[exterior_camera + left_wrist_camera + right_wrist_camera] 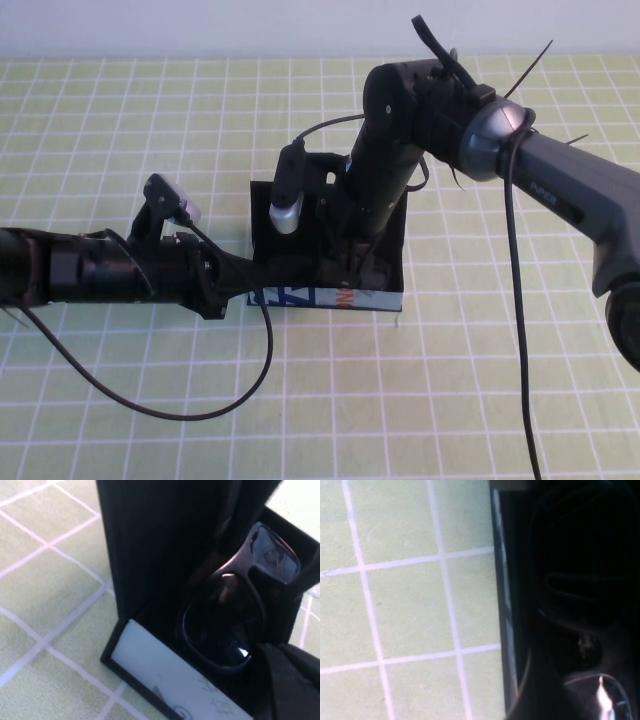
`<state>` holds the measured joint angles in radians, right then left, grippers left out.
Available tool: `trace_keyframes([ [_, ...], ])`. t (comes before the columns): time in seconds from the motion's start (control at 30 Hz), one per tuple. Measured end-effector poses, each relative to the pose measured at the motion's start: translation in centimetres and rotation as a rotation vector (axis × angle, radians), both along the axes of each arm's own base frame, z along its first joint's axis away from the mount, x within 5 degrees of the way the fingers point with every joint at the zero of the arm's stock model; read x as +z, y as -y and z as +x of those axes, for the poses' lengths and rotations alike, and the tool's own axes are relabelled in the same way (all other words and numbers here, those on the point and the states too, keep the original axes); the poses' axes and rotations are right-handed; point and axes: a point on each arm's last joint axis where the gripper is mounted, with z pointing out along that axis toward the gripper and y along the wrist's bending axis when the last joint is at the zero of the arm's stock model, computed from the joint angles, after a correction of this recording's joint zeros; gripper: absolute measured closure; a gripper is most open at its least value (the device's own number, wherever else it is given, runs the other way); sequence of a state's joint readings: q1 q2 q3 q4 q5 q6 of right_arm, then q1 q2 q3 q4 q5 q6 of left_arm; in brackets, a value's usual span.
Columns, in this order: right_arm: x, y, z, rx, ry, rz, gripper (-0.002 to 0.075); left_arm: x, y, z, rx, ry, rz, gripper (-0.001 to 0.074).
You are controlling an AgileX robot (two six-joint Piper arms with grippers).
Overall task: Take glasses out of glasses case
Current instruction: Pick up the glasses from the glasses case
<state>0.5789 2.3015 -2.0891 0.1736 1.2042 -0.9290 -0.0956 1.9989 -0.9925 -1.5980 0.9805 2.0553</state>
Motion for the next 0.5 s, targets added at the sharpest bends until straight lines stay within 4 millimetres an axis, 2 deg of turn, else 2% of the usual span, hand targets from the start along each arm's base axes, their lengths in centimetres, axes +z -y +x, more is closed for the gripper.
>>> trace_keyframes([
  [0.4,-0.59,-0.14,0.07,-0.003,-0.014,0.003,0.0367,0.00,0.00,0.00,0.000,0.000,0.000,0.0739],
  [0.5,-0.62,-0.15,0.08,-0.004,-0.014,0.003,0.0391,0.01,0.01,-0.01,-0.001,0.000,-0.002,0.0739],
])
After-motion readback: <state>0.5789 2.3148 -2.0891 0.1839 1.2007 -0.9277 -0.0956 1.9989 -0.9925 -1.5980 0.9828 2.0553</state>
